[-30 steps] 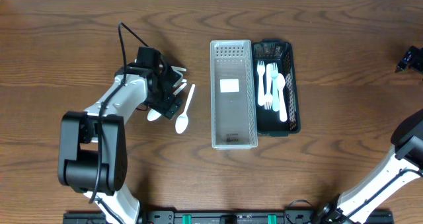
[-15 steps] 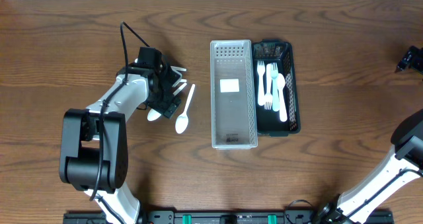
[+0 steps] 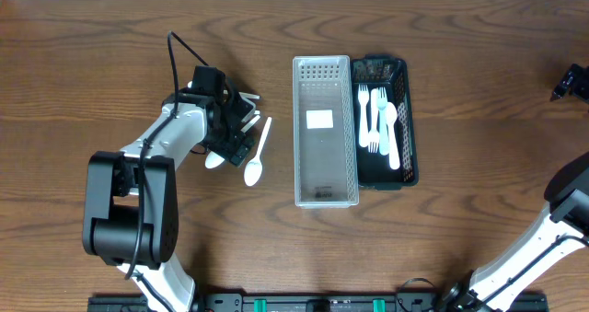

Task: Pack container
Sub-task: 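Lower left gripper and grasp the diagonal white spoon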

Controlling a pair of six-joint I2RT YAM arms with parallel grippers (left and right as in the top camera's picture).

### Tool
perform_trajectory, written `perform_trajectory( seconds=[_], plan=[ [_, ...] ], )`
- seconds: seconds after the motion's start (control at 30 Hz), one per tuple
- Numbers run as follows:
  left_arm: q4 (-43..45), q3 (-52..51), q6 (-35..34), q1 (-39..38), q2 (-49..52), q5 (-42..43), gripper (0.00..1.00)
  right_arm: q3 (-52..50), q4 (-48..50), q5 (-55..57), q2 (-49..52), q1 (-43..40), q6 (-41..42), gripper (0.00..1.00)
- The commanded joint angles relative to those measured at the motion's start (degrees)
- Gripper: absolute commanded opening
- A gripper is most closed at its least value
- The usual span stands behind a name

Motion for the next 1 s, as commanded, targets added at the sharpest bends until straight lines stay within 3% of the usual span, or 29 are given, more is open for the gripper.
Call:
perform_trajectory(
  seconds=[0.0,0.47,0.97],
  plan=[
    [-0.17,1.68,-0.31,-0.17,1.73,1.18,0.98,-0.11,-0.02,0.13,-1.4,0.33,0.81,0.99],
    [3.45,1.68,-0.26,-0.17,3.5,1.16,0.98,-0.11,0.0,0.13,-1.4,0.33,0.81,0.99],
    [1.2,1.68,-2.03,-0.17,3.5,1.16,0.98,-0.11,-0.02,0.13,-1.4,0.33,0.81,0.99]
  ],
)
